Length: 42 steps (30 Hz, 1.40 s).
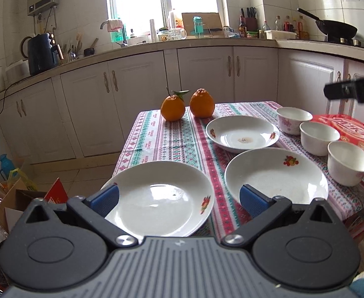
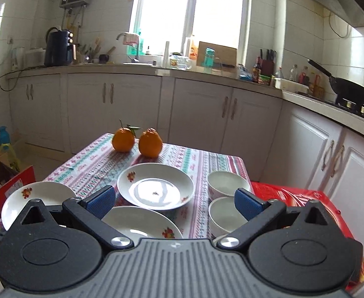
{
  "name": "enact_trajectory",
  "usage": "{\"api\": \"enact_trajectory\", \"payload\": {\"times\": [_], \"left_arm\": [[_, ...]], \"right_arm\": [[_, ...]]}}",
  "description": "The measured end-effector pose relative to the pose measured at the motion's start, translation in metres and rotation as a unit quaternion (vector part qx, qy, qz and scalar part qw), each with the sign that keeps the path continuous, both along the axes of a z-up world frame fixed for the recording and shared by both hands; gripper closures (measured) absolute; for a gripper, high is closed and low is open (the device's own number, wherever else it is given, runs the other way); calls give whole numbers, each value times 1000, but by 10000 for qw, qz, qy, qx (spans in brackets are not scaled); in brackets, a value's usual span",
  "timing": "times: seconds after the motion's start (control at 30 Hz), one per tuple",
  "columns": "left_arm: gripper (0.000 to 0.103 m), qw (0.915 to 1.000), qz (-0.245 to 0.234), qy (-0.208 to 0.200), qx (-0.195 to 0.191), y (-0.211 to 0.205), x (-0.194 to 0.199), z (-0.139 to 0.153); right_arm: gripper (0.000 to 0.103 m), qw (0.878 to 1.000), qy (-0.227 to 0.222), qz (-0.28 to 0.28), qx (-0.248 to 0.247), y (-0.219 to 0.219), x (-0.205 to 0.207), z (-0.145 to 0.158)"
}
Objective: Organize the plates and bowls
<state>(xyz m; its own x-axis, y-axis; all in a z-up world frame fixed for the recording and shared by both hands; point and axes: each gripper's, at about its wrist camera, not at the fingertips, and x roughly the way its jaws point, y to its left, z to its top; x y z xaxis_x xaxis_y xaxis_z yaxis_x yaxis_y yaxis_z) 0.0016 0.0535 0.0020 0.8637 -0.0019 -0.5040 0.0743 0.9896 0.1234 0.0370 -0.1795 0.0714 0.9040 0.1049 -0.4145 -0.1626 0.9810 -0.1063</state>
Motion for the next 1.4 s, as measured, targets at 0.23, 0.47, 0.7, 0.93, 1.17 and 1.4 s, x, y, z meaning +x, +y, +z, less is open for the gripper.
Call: {"api": "enact_trajectory", "payload": {"times": [0.23,0.47,0.7,0.93,1.17,1.4], "left_arm": [[1,9977,21,679,-77,37,8,-39],[1,9935,-78,1077,-356,57,27,-70],[1,9908,-174,1245,-492,71,48,-80],[0,9906,-427,1206,-481,76,49,-81],[0,9907,-637,1084,-521,83,46,-82],[0,9921,-694,908,-509,84,38,-84]], "right_arm": [[0,9965,269,786,84,31,30,-6],[0,9905,848,1084,75,58,61,-30],[0,9843,1184,1302,91,78,88,-44],[0,9756,1474,1628,-76,103,115,-59],[0,9638,1765,1990,-196,128,137,-71],[0,9467,2116,2419,-193,147,156,-85]]}}
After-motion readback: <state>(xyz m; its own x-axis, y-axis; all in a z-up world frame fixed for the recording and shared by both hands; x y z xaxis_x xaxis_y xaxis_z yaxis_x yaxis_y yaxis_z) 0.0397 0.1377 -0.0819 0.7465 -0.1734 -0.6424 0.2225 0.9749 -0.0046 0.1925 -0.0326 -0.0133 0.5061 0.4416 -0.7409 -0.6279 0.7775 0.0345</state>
